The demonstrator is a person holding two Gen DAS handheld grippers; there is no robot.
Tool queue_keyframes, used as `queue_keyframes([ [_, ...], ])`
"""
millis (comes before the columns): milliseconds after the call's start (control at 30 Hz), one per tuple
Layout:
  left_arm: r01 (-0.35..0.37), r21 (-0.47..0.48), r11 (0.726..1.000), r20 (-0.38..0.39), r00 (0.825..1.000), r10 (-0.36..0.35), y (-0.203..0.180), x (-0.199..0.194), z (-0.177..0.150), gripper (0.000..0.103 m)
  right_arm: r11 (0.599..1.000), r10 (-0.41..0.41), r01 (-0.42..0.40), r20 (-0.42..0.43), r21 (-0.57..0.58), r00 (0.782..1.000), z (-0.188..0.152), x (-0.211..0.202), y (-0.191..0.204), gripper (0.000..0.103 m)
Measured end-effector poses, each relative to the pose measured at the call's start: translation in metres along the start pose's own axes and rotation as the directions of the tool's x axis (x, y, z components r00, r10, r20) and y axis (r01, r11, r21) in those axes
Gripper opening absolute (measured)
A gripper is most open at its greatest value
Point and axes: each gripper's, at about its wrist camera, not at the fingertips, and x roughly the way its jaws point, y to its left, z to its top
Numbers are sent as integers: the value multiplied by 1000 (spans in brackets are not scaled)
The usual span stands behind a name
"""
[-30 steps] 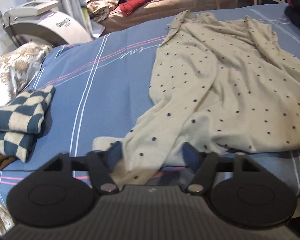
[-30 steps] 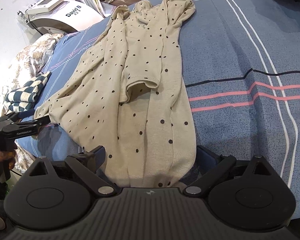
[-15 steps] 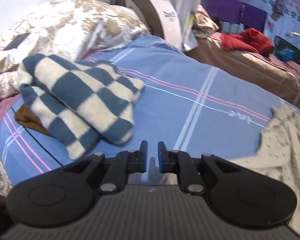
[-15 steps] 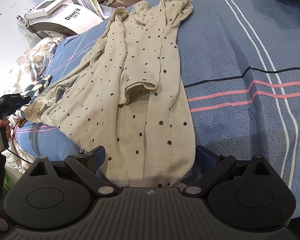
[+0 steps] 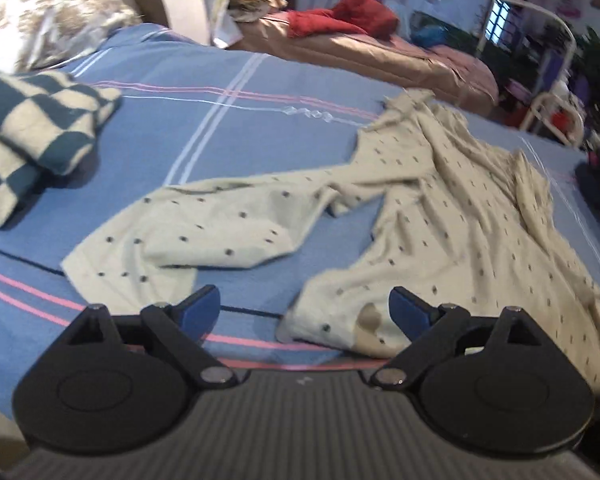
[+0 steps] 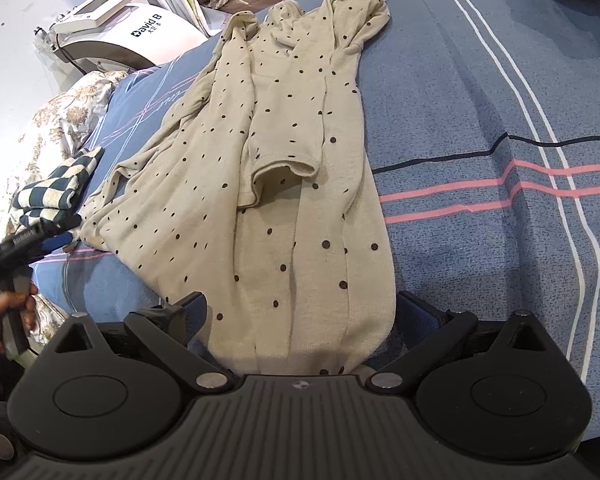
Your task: Fold small clothes
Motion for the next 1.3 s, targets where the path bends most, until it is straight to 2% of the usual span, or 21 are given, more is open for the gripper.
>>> queue_keyframes([
  [100, 20, 161, 987, -1, 1000, -20, -21, 9, -6, 84, 998, 44, -45, 25, 48, 999, -3, -5, -10, 103],
  [167, 51, 185, 981, -20, 999, -48, -23, 15, -8, 53, 995, 66, -69, 36, 73, 997, -4, -7, -14, 103],
  [200, 79, 165, 983, -42, 996, -73, -21, 20, -7, 27, 993, 75, -79, 45, 87, 996, -5, -9, -15, 103],
  [233, 99, 143, 985, -48, 995, -93, -22, 20, -8, 16, 991, 83, -87, 51, 101, 995, -6, -10, -16, 103],
  [367, 119, 119, 986, -83, 990, -110, -28, 16, -7, 7, 988, 99, -104, 52, 117, 994, -7, -13, -18, 103],
  [500, 212, -38, 976, -38, 976, -214, -21, -10, 3, 5, 990, 110, -112, 28, 87, 994, -8, -18, -16, 103],
  [600, 339, -123, 933, 80, 940, -331, -17, -37, 21, 5, 992, 121, -120, -8, 34, 993, -11, -15, -12, 103],
  [667, 437, -151, 887, 171, 895, -412, -15, -52, 35, 5, 991, 130, -130, -13, 22, 991, -12, -13, -11, 103],
  [700, 475, -169, 864, 203, 874, -441, -14, -57, 41, 5, 990, 141, -140, -23, 21, 990, -12, -12, -11, 92],
  [733, 495, -184, 850, 227, 862, -453, -13, -60, 47, 5, 989, 150, -149, -43, 23, 988, -12, -10, -11, 26],
  [767, 506, -194, 841, 248, 854, -457, -13, -64, 53, 5, 984, 175, -173, -62, 33, 983, -12, -9, -10, 15],
  [900, 526, -175, 832, 288, 836, -468, -17, -78, 71, 5, 897, 434, -432, 0, 96, 901, 1, -34, -8, 15],
  [967, 506, -170, 846, 264, 850, -455, -19, -79, 73, 7, 837, 521, -524, 63, 157, 851, 12, -48, -12, 15],
  [1033, 445, -187, 876, 205, 889, -408, -18, -71, 67, 26, 766, 582, -597, 136, 238, 802, 17, -55, -26, 15],
  [1067, 415, -205, 886, 169, 907, -386, -15, -65, 62, 32, 755, 576, -593, 149, 281, 804, 17, -56, -34, 15],
  [1100, 382, -218, 898, 129, 923, -362, -13, -58, 55, 44, 793, 523, -529, 107, 303, 845, 17, -55, -40, 18],
  [1133, 349, -215, 912, 95, 937, -336, -12, -51, 47, 46, 881, 403, -395, 23, 261, 915, 16, -54, -38, 19],
  [1167, 327, -211, 921, 68, 945, -320, -9, -44, 39, 46, 946, 276, -262, -51, 191, 960, 13, -52, -35, 21],
  [1200, 296, -212, 932, 32, 955, -296, -6, -37, 31, 47, 983, 148, -131, -142, 126, 979, 6, -48, -33, 21],
  [1233, 245, -217, 945, -18, 967, -255, -3, -28, 22, 47, 992, 84, -61, -205, 112, 975, -1, -44, -37, 24],
  [1300, 217, -229, 949, -75, 968, -240, 6, -17, 7, 47, 984, 97, -59, -231, 168, 968, -14, -45, -50, 30],
])
